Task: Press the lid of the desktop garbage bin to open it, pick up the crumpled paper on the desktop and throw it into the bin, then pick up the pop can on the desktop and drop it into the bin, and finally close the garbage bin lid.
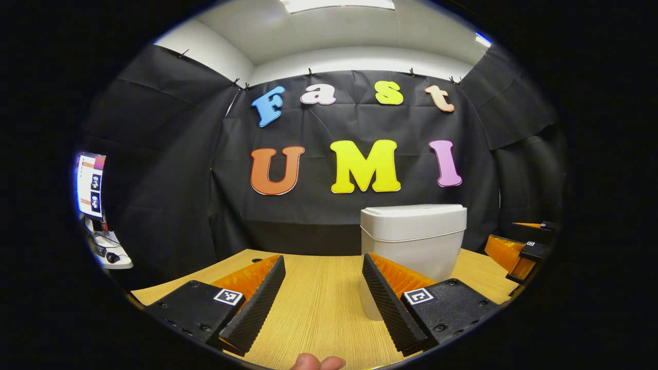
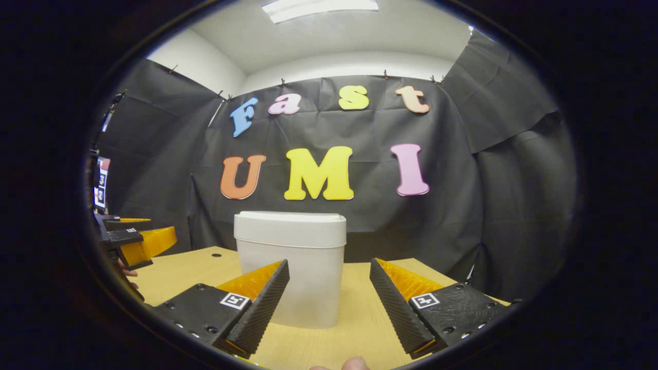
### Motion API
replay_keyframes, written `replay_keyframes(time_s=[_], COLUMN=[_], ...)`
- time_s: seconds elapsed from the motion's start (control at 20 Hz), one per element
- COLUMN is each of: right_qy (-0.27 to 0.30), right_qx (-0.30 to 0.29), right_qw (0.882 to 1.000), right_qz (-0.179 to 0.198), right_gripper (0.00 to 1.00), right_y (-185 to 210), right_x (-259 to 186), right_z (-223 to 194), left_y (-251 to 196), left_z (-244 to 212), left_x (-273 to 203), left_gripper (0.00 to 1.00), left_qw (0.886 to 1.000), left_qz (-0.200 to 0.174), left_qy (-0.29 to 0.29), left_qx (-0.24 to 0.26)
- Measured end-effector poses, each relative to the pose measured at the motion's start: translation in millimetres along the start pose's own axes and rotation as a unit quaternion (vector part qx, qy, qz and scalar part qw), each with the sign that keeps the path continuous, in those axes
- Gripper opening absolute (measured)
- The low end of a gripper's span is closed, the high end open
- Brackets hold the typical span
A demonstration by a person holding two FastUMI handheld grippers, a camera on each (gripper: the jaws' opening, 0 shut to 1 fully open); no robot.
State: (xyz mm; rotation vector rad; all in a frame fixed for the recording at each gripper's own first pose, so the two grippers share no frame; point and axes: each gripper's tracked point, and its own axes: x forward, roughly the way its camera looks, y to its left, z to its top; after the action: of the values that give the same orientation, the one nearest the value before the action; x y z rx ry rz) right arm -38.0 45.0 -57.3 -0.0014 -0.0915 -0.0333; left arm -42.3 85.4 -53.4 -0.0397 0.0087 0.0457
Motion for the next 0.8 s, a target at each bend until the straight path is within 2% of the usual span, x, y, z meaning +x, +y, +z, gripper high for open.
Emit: replay_keyframes(time_s=[0.8], right_qy=[-0.005], right_qx=[-0.012], right_qw=[1.0], right_qz=[0.004], right_gripper=[0.97], right_y=[8.2], right_x=[-0.6], right_z=[3.2], left_y=[2.4], left_z=[5.3], left_x=[-1.5], left_gripper=[0.98], left_qw=[1.0], left_qz=[0.003], left_qy=[-0.006], left_qx=[0.001])
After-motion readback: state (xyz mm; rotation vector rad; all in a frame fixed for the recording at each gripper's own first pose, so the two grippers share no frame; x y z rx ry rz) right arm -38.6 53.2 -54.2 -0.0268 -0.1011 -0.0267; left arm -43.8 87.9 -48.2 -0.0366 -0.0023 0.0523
